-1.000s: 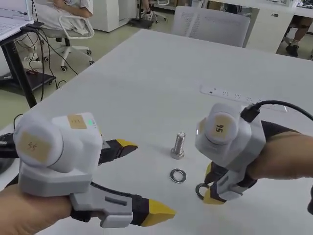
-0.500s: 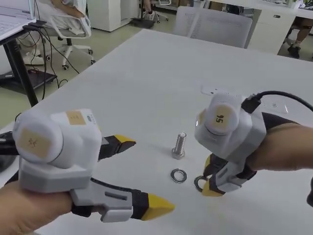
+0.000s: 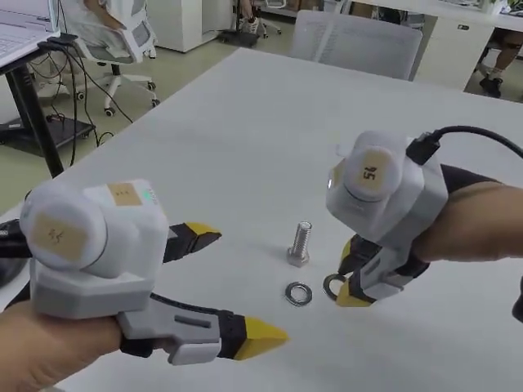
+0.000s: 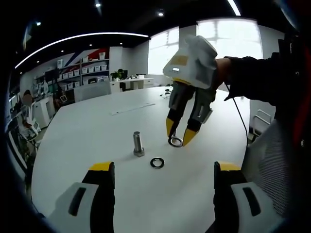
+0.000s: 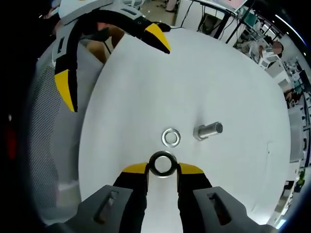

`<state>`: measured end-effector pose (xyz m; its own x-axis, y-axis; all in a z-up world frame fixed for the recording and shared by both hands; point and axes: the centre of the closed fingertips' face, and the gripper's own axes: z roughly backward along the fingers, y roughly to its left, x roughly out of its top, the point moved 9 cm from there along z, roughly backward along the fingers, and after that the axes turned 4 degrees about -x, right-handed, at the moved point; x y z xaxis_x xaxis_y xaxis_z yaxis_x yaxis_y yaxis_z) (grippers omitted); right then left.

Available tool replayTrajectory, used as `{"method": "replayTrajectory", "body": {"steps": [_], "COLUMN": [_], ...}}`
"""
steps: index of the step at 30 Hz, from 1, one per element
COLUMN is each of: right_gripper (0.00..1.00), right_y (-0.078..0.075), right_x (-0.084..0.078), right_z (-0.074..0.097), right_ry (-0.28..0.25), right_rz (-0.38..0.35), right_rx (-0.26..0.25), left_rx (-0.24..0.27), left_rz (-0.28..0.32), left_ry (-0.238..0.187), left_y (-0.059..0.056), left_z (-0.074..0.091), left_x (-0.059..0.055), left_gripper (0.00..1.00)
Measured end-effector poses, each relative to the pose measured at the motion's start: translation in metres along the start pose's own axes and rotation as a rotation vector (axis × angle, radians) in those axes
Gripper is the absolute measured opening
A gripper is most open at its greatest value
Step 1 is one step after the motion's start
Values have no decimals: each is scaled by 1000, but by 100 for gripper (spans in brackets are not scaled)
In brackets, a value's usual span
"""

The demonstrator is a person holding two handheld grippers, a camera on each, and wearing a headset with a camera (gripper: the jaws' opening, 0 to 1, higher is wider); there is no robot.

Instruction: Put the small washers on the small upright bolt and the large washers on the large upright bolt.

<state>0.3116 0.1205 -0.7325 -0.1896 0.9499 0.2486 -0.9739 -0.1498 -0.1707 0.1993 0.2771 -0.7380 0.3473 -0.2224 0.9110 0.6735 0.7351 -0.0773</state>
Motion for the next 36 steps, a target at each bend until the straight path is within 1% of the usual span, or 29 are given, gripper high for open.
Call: {"method": "replayTrajectory", "body": {"steps": [5,10,21,27,36], "right_gripper": [23,23,23,23,23], "right_y": [-6,-12,-23,-34,-47], "right_x": [3,6,14,20,29], "right_z": [5,10,17,21,20], "right_ry": [-6,-9,-15,-21,-30], "right_rz": [11,18,37,47,60], "right_rx": [-10,-18,-40,-50,-52], "left_rx": [10,33,46,55,60], "left_rz": [5,9,18,23,26], "left_ry": [4,9,11,11,13], "left_y": [2,4,6,7,7], "left_z": [0,1,1,2,2], "left_x": [0,-1,-2,-3,-3], "left_gripper": [84,84,84,83,83]}}
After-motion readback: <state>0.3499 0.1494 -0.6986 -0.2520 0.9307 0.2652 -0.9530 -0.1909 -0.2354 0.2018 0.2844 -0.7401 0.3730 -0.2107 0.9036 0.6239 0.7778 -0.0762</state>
